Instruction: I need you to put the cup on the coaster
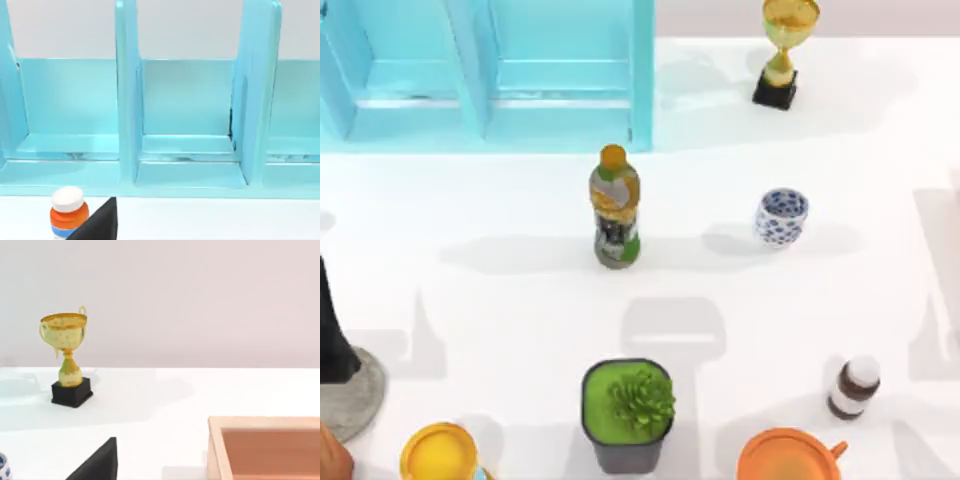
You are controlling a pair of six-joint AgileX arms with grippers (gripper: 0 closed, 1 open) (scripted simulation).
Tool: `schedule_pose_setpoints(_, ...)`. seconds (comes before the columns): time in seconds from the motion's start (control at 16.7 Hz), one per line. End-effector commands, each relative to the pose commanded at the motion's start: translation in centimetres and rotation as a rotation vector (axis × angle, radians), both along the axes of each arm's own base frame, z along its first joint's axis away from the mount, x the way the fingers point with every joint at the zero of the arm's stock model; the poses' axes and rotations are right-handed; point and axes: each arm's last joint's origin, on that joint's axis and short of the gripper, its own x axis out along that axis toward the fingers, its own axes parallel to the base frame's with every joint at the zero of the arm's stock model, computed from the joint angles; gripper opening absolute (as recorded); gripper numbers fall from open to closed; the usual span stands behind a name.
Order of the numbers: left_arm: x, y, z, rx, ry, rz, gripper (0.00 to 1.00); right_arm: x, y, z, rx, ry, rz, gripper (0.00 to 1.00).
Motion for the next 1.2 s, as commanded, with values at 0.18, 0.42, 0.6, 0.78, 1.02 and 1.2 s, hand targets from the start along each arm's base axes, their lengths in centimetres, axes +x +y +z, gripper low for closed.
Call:
schedule_pose_setpoints(0.18, 0.0, -0.1, 0.2, 0.009, 0.009, -0.012, 1.00, 0.0, 0.0, 0.0, 0.000, 0.000, 0.000, 1.00)
schedule_pose_setpoints(0.42, 0.1, -1.4, 2.4, 0.131, 0.127, -0.175, 1.00, 0.0, 0.0, 0.0, 0.000, 0.000, 0.000, 1.00)
schedule_pose_setpoints(0.6, 1.0, -3.3, 5.7, 0.293, 0.273, -0.397, 1.00, 0.0, 0.0, 0.0, 0.000, 0.000, 0.000, 1.00)
schedule_pose_setpoints(0.78, 3.3, -6.4, 9.2, 0.479, 0.444, -0.669, 1.00, 0.0, 0.0, 0.0, 0.000, 0.000, 0.000, 1.00)
schedule_pose_setpoints(1.02, 8.9, -13.4, 11.6, 0.700, 0.683, -1.043, 1.00, 0.0, 0.0, 0.0, 0.000, 0.000, 0.000, 1.00)
schedule_pose_setpoints(1.2, 13.2, -19.6, 11.4, 0.806, 0.802, -1.273, 1.00, 0.0, 0.0, 0.0, 0.000, 0.000, 0.000, 1.00)
